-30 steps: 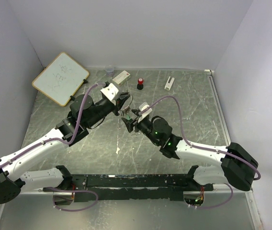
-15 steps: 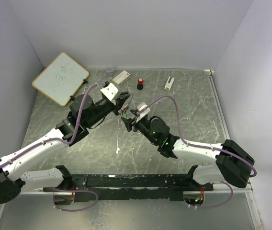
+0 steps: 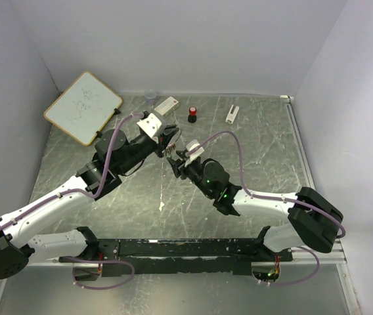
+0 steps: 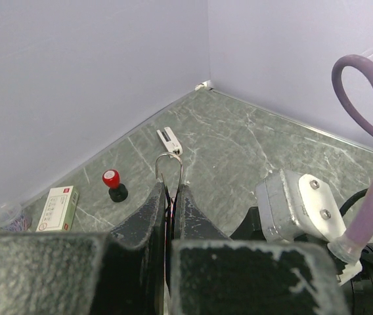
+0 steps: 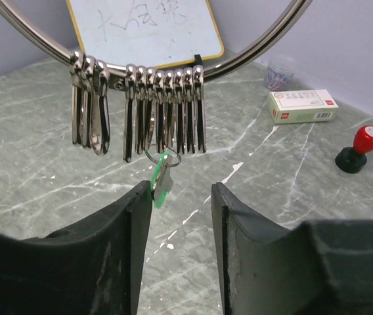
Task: Remove the keys from the keyring
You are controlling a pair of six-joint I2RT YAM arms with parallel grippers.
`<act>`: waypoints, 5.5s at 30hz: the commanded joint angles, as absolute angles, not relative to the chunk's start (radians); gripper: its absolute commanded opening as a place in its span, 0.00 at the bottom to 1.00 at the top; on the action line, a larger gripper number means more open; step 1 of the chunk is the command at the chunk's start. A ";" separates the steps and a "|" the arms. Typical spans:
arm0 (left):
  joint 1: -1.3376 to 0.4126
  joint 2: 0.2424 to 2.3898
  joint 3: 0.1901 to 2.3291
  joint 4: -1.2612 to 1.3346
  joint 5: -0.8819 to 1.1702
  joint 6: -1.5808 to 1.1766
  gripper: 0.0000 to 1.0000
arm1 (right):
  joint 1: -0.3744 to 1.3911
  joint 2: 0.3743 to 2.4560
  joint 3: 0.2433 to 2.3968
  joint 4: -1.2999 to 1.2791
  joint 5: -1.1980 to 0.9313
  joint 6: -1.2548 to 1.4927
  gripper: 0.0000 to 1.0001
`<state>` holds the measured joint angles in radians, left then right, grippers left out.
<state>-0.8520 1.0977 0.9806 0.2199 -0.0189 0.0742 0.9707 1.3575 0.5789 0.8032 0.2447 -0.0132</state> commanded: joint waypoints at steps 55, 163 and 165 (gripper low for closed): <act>-0.846 1.169 0.940 0.343 -0.302 0.088 0.76 | 1.012 1.102 0.988 -0.050 0.427 0.061 0.00; -0.842 1.264 0.513 1.209 0.151 0.054 0.41 | 1.078 1.496 1.822 -1.071 0.502 0.299 0.00; -0.841 1.265 0.511 1.214 0.153 0.053 0.40 | 1.078 1.498 1.822 -1.071 0.503 0.297 0.00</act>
<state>-0.8467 1.2587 0.5129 1.1568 0.1608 0.0456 1.0714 1.5040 1.8099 -1.0882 0.5014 0.3061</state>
